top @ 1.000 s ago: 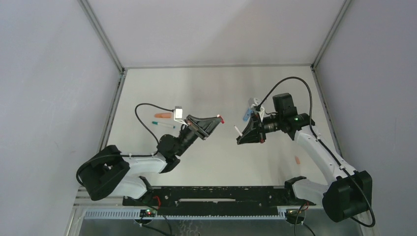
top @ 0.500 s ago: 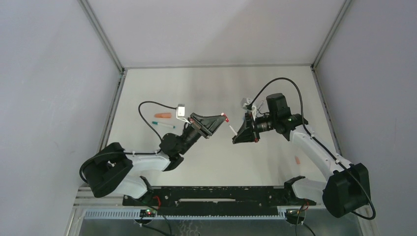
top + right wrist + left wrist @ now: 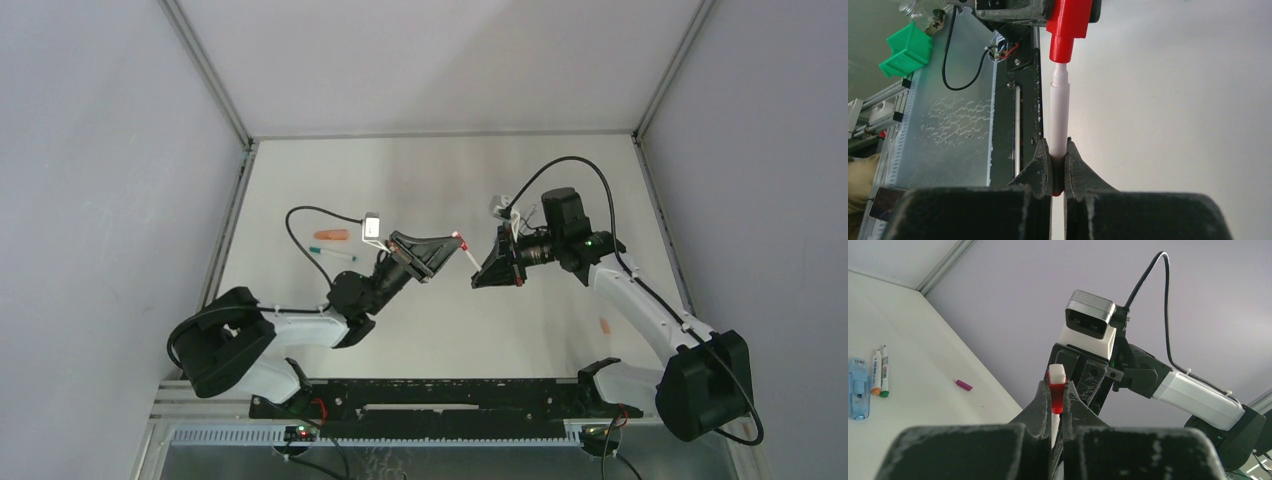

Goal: Insert the pens into the pen caps
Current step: Insert the pen cap onto the pen.

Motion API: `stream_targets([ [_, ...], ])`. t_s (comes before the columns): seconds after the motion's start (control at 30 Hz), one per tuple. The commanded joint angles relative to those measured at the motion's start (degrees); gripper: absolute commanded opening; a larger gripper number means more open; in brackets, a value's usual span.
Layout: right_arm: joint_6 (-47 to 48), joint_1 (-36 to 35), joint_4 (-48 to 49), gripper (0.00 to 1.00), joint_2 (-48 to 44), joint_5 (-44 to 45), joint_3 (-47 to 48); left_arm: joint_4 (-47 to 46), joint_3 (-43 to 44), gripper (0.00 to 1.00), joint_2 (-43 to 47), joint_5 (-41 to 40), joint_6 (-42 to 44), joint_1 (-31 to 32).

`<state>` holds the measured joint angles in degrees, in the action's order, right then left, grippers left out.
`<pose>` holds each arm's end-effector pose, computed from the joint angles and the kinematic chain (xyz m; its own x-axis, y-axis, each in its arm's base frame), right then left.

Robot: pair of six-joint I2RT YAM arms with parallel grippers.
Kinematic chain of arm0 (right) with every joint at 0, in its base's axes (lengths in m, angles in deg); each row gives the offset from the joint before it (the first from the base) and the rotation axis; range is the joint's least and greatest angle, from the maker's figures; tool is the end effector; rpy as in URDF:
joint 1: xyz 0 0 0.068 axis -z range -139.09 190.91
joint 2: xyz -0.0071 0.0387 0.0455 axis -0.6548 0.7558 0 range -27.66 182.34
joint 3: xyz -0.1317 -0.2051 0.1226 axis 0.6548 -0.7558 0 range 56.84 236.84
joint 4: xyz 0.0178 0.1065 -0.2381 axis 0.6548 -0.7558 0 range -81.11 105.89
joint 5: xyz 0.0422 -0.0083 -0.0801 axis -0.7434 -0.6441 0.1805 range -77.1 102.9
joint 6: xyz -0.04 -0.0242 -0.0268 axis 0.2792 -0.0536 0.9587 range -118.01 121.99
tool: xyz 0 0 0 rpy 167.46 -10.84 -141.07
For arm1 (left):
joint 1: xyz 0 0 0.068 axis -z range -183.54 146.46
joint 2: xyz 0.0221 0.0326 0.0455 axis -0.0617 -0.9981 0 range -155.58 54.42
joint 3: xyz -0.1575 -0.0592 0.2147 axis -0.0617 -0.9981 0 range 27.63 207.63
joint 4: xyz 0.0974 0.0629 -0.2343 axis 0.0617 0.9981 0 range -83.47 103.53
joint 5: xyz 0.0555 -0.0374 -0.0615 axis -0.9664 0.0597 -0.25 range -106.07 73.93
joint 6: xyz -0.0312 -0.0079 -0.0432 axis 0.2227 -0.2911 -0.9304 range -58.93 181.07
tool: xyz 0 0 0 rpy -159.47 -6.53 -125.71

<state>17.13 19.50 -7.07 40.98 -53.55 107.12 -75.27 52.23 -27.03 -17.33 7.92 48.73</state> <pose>0.2129 0.1185 0.2809 -0.3880 -0.2642 -0.8830 -0.9200 0.0536 0.3883 0.1624 -0.2086 0.2485 -0.4682 -0.7022 -0.5364 0.6734 0.1095 -0.7311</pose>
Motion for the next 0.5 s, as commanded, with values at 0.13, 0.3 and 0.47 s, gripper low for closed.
stream_targets([
  [0.13,-3.0,0.3,2.8,0.00,0.2,0.7,0.0,-2.1,2.7,0.00,-0.5,0.8,-0.6,0.5],
  [0.3,-4.2,0.6,4.1,0.00,-0.6,0.4,-0.5,-2.1,3.3,0.00,-2.1,0.8,-0.5,0.8],
  [0.47,-6.2,1.1,6.4,0.00,-1.3,1.4,-1.4,-2.1,5.3,0.00,-5.6,4.6,0.1,2.4],
])
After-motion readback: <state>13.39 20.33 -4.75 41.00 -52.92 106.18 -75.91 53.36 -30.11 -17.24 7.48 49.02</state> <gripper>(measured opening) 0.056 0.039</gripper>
